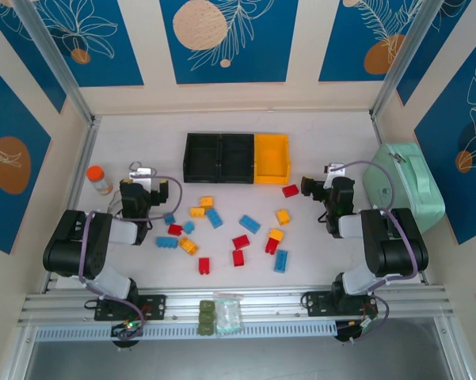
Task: Sort the legos into containers by color
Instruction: Pick up the lego from the center of the table.
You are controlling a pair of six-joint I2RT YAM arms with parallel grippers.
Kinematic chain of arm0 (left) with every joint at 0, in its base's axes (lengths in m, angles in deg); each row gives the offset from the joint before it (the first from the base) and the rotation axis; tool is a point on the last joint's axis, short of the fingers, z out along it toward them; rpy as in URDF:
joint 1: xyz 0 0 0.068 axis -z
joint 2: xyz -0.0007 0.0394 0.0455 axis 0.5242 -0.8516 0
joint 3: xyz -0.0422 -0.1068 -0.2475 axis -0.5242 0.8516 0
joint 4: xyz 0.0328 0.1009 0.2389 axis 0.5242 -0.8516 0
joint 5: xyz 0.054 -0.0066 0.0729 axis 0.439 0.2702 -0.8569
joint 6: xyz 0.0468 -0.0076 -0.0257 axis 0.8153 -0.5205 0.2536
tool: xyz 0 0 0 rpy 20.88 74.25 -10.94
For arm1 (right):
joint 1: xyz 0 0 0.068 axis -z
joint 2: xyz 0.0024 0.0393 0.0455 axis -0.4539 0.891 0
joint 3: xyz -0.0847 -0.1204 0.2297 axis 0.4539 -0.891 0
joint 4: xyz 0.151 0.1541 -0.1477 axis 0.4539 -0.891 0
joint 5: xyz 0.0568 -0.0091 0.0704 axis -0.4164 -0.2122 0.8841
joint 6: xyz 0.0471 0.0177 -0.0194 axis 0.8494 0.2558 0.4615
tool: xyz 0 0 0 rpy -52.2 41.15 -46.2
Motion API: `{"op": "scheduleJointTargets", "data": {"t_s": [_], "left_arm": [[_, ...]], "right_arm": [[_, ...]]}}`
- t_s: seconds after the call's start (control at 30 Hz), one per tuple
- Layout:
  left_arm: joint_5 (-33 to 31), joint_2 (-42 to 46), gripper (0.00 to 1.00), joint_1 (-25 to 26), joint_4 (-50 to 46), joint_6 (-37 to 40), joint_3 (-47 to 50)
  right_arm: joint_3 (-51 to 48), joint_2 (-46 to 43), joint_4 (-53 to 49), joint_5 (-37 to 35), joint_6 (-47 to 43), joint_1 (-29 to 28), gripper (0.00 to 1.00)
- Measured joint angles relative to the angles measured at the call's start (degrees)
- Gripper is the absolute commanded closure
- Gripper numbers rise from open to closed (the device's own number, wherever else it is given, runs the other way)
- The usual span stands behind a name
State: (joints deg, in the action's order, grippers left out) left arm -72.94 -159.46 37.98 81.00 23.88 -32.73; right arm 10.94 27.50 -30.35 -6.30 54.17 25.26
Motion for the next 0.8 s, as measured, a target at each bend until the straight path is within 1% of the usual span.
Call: {"op": "scheduleJointTargets", "data": {"t_s": [0.4, 0.5, 0.67, 0.73, 0.8], "left_arm": [[0.0, 0.0, 0.01, 0.0, 0.0, 0.0, 0.0], [-0.1, 0.7, 0.01, 0.0, -0.8, -0.1, 0.0], [-0.1, 9.0, 0.01, 0.0, -10.3, -0.2, -1.9], [-0.3, 12.1, 0.01, 0.0, -15.6, -1.0, -4.8], [-0.5, 14.6, 0.01, 0.0, -21.0, -3.5, -8.1]], "right_arm": [[0.0, 0.0, 0.0, 0.0, 0.0, 0.0, 0.01], [0.3, -2.1, -3.0, 1.0, -0.2, 0.0, 0.01], [4.7, -11.6, -12.8, 2.4, -0.2, -0.1, 0.01], [7.1, -15.1, -16.6, 3.4, 0.5, -0.1, 0.01], [9.9, -17.7, -20.7, 5.0, 2.4, -0.1, 0.01]]}}
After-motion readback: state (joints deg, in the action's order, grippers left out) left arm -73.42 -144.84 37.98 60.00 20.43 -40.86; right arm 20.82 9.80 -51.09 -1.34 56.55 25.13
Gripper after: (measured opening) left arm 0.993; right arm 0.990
